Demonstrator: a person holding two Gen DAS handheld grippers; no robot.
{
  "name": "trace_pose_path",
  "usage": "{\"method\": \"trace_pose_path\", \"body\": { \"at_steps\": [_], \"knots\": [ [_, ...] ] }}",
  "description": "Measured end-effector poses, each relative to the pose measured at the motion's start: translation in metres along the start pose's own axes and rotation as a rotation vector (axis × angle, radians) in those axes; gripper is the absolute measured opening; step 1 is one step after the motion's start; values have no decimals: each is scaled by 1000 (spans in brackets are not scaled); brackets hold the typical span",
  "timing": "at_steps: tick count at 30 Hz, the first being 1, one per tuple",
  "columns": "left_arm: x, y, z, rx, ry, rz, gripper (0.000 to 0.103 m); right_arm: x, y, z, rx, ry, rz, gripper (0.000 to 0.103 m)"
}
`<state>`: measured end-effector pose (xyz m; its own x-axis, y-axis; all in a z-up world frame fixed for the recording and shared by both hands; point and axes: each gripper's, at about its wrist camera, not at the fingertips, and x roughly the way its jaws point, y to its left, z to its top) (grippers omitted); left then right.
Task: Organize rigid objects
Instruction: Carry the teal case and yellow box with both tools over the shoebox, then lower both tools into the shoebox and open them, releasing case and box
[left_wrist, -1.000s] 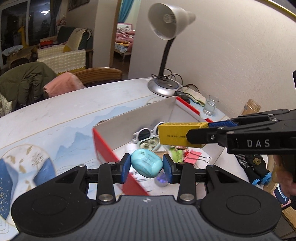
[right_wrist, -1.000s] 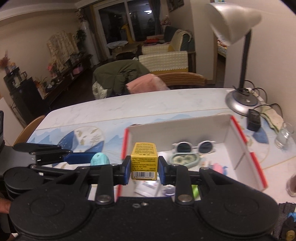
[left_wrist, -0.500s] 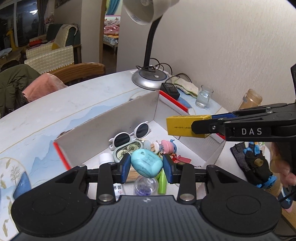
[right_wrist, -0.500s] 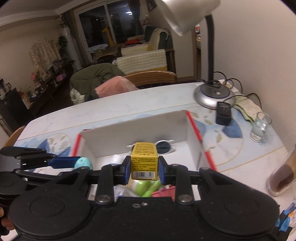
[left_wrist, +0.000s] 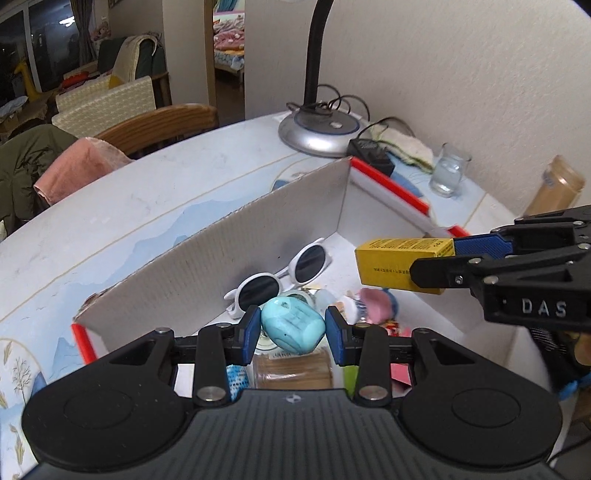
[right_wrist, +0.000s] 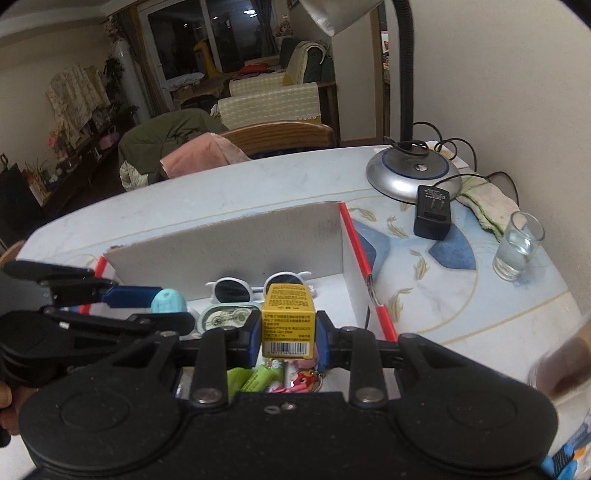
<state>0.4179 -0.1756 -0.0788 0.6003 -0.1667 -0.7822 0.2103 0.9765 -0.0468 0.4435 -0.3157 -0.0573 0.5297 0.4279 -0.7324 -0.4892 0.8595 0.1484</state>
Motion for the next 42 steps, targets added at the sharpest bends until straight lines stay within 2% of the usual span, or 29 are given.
{"method": "trace_pose_path", "body": {
  "at_steps": [6, 15, 25, 30, 33, 37, 42],
  "knots": [
    [27, 4, 2, -2, 53, 28, 37, 23, 0, 2, -37, 24, -16, 28],
    [53, 4, 3, 6, 151, 12, 37, 43, 7, 2, -85, 58, -12, 28],
    [71, -6, 0, 25, 238, -2, 37, 50, 6, -3, -74, 116, 0, 29],
    [71, -11, 0, 55, 246, 11, 37, 51, 3, -7, -61, 136, -2, 30],
    [65, -8, 0, 35, 235, 6, 41, 49, 1, -9, -52, 144, 2, 31],
    [54, -5, -1, 15, 207, -3, 53, 44, 0, -12, -47, 146, 5, 32],
    [35, -3, -3, -8, 157, -17, 54, 35, 0, -14, -39, 133, 14, 33]
  ]
}}
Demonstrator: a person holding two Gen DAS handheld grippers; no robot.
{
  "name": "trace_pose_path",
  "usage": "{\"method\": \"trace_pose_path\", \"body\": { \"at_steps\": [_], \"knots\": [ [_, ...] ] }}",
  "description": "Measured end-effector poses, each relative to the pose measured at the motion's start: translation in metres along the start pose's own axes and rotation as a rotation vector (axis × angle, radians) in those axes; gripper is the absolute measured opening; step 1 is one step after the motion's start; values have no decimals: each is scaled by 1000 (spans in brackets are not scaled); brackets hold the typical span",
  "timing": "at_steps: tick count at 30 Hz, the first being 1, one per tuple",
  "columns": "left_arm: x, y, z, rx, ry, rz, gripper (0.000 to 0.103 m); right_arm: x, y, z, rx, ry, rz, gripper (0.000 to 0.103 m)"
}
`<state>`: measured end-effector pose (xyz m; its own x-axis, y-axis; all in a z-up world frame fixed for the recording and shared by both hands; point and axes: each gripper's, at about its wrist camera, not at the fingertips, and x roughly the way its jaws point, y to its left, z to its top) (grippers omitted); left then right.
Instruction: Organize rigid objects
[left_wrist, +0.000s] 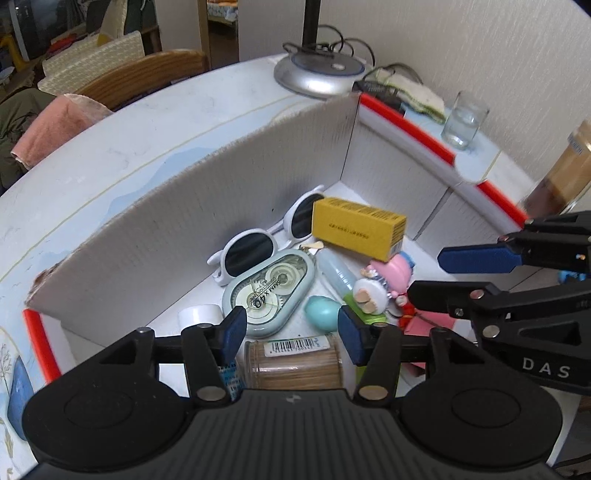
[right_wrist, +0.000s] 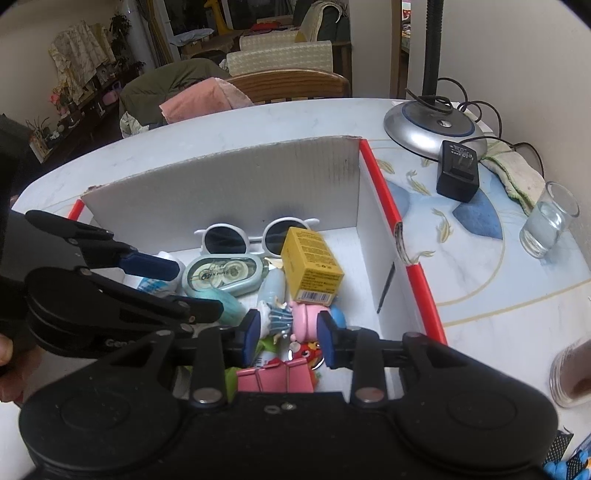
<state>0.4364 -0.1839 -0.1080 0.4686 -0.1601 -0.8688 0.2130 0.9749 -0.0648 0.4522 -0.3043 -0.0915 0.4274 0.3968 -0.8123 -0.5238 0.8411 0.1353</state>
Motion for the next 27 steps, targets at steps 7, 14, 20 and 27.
{"method": "trace_pose_path", "body": {
  "at_steps": [7, 14, 20, 27],
  "knots": [
    [-35, 3, -8, -24, -87, -5, 54, -20, 9, -4, -7, -35, 5, 38],
    [-72, 0, -19, -47, -200, -15, 58, -46, 22, -10, -2, -90, 13, 50],
    [-99, 3, -34, -66, -258, -30, 67, -68, 34, -14, -3, -125, 13, 56],
    [-122, 3, -50, -79, -299, -41, 76, -93, 45, -21, -5, -172, 20, 65]
  ]
}}
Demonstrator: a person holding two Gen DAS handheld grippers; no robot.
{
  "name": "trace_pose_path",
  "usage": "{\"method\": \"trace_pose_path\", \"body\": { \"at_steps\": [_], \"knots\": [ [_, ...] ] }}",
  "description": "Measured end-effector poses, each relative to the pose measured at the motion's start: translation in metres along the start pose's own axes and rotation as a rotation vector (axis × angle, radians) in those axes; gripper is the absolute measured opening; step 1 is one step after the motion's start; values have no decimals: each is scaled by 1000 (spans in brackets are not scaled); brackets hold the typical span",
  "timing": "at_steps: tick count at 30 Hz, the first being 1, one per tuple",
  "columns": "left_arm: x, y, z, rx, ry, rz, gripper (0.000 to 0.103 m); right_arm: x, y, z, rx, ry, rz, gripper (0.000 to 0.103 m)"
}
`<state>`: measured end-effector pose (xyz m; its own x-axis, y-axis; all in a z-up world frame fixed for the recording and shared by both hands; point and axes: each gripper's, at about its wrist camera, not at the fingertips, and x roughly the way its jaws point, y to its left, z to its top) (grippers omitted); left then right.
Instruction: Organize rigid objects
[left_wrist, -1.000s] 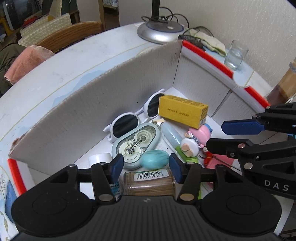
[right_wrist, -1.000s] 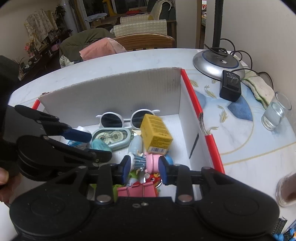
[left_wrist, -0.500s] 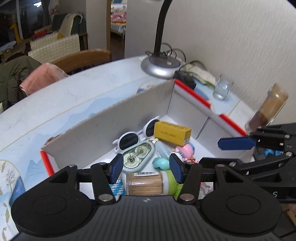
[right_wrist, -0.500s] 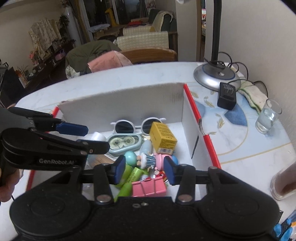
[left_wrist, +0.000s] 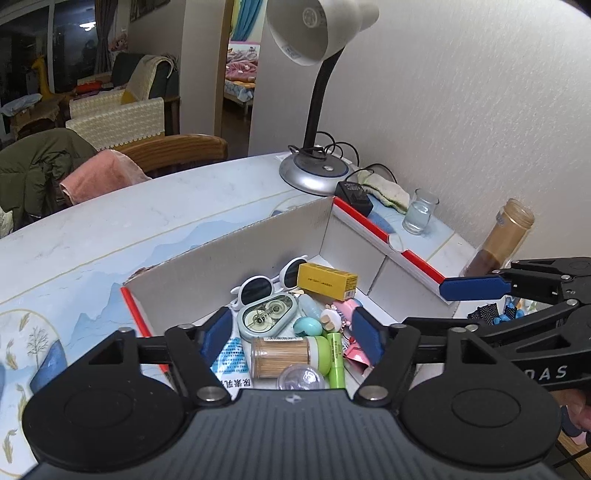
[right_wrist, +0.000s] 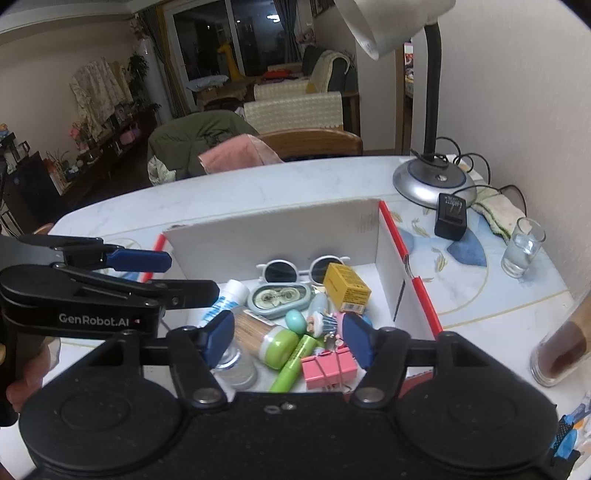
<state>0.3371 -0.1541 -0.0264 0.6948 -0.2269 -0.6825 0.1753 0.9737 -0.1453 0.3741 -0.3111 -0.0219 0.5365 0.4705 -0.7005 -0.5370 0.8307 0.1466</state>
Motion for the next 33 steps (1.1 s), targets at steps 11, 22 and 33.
{"method": "trace_pose_path", "body": {
  "at_steps": [11, 22, 33],
  "knots": [
    [-30, -3, -11, -26, -50, -8, 91, -31, 10, -9, 3, -59, 21, 84],
    [-58, -8, -26, -64, -115, -18, 103, -57, 10, -20, 4, -110, 17, 98],
    [-85, -18, -48, -73, -151, 8, 103, -80, 20, -32, 2, -143, 25, 103]
  ]
}}
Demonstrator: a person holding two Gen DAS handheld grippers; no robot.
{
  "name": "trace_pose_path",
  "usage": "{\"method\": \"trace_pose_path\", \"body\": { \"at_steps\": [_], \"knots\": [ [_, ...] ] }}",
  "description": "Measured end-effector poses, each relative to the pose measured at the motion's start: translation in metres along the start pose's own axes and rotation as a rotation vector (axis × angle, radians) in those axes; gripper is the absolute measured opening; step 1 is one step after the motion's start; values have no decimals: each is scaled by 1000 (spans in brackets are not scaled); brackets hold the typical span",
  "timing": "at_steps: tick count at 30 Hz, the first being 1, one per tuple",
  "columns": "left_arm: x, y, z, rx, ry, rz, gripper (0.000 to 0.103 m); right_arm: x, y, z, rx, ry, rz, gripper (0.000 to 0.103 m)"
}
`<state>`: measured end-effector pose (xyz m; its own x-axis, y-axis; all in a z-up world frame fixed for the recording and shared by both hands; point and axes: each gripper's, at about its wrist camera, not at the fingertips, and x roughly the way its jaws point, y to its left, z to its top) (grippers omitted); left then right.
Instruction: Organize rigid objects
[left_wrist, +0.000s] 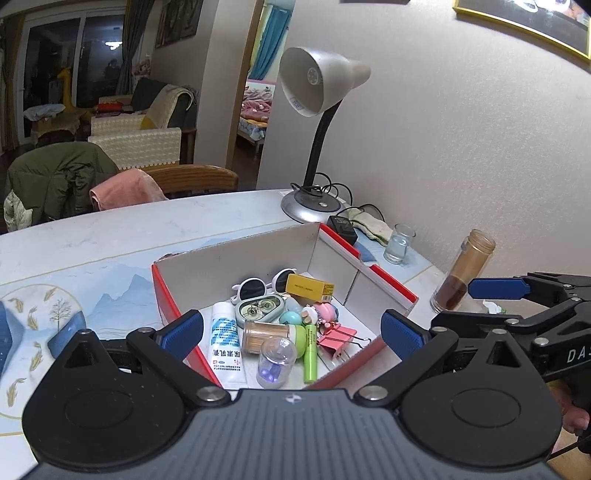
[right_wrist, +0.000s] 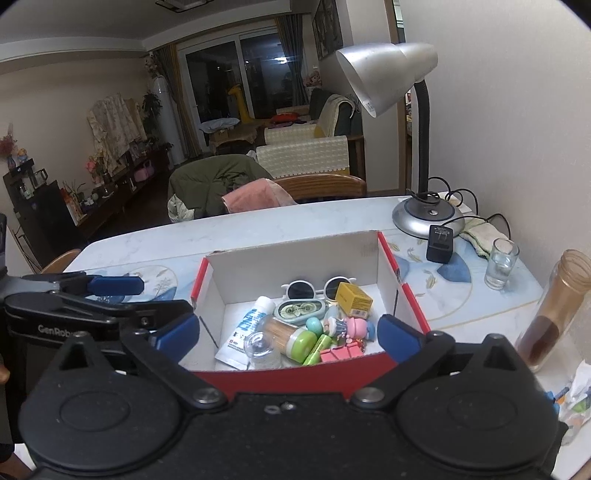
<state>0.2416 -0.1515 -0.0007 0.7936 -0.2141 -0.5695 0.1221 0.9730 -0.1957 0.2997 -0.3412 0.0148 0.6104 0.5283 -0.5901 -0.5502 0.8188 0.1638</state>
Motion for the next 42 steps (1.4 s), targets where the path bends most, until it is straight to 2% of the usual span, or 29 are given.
{"method": "trace_pose_path", "body": {
  "at_steps": [7, 12, 22, 42],
  "knots": [
    [-9, -7, -7, 12, -14, 21, 103, -7, 7, -7, 2, 5, 20, 103],
    [-14, -11, -11, 35, -21, 72, 103, -13, 11, -11, 3, -3, 26, 103],
    [-12, -13, -17, 42, 20, 79, 103, -16, 13, -20, 6, -4, 6, 103],
    [-12, -1, -19, 27, 27, 71, 103, -16, 13, -26, 54, -8, -13, 103]
  ]
}}
